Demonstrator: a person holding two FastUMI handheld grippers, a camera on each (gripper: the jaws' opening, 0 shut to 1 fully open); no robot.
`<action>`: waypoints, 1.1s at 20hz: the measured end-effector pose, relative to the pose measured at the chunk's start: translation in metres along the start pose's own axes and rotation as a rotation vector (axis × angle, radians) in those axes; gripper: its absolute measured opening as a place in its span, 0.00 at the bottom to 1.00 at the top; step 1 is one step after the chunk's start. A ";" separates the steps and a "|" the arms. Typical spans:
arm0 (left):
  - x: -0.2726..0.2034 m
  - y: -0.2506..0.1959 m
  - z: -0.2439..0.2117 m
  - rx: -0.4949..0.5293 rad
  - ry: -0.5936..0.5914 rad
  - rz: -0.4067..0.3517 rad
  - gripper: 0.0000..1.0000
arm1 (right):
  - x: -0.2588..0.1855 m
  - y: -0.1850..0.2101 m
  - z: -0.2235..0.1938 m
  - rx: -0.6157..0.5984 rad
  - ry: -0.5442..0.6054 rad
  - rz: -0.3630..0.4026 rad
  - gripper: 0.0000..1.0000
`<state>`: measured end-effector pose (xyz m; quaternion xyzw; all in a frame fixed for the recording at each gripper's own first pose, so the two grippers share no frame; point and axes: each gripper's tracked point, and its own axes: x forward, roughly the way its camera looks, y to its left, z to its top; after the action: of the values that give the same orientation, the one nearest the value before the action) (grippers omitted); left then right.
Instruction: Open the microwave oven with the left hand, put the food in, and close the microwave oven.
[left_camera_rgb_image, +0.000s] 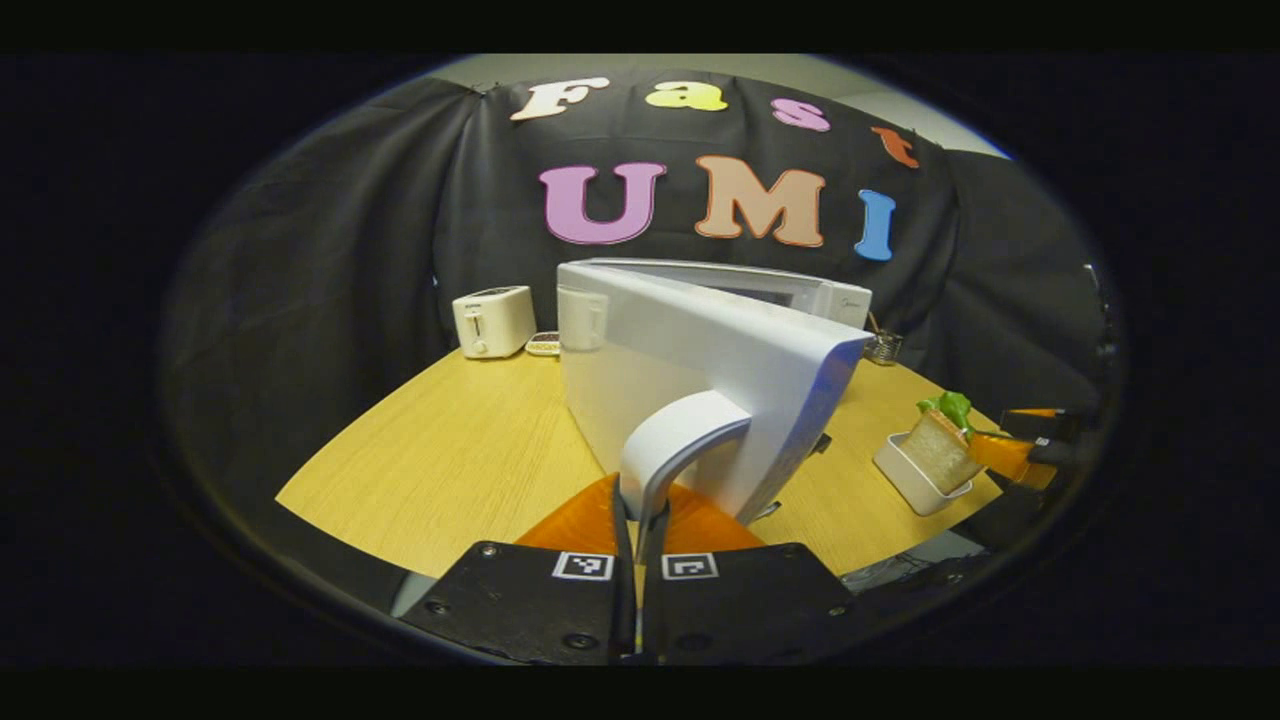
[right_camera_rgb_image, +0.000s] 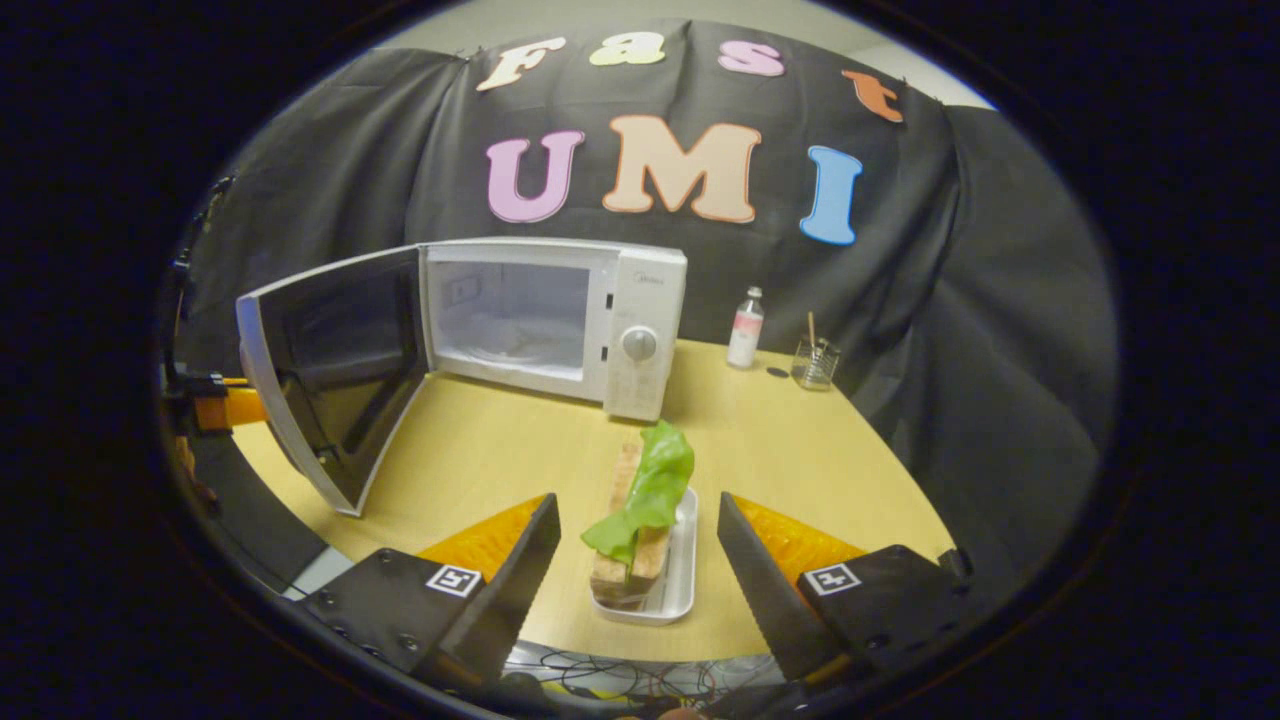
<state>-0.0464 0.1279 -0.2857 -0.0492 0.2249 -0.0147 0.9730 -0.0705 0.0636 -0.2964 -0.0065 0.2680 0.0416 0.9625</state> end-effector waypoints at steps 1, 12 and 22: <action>0.000 0.006 0.000 0.001 -0.001 0.014 0.04 | 0.003 0.001 -0.005 0.004 0.008 0.001 0.99; -0.008 0.042 -0.003 -0.089 0.006 0.069 0.05 | 0.024 0.003 -0.035 -0.009 0.090 0.000 0.92; -0.034 0.055 0.006 -0.130 -0.020 0.094 1.00 | 0.031 0.006 -0.039 -0.022 0.114 -0.005 0.65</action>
<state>-0.0737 0.1847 -0.2714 -0.1019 0.2177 0.0460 0.9696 -0.0643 0.0705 -0.3455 -0.0202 0.3217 0.0416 0.9457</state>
